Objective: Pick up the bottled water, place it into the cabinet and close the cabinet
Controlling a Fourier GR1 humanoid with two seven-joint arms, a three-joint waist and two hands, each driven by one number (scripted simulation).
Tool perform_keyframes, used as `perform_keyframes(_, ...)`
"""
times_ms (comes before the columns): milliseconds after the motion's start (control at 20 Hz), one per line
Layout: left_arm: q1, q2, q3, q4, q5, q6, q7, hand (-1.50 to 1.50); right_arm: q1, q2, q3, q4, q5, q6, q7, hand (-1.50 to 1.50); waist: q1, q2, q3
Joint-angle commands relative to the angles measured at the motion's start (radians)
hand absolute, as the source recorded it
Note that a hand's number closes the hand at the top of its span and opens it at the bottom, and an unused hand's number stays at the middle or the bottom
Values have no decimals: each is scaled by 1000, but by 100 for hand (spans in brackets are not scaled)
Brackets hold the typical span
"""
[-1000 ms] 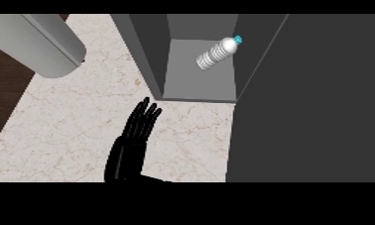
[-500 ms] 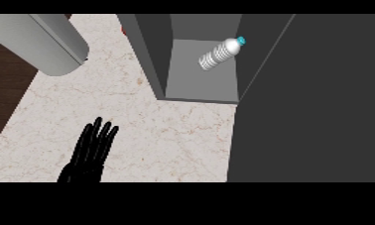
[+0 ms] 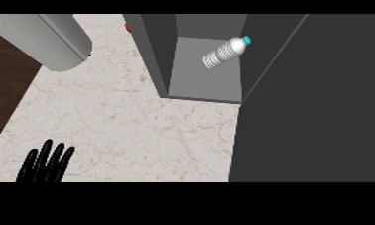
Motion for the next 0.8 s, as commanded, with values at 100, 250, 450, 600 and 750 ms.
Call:
perform_keyframes(100,60,91,48,-16,31,-106,-31,-150,-180,-12,82,-106,78,25,205,150,48,16,-1)
perform_keyframes(250,58,112,59,-2,22,-137,-40,-150,-296,-18,96,-67,74,53,227,150,53,16,-2)
perform_keyframes(450,58,122,89,-1,52,-139,-38,-150,-384,-11,99,-17,52,44,296,150,74,22,-7)
perform_keyframes(600,51,142,94,10,45,-170,-37,-150,-433,14,113,11,26,32,324,150,75,24,-10)
perform_keyframes(750,47,151,112,4,54,-183,-45,-150,-479,53,105,55,-8,10,342,150,90,31,-10)
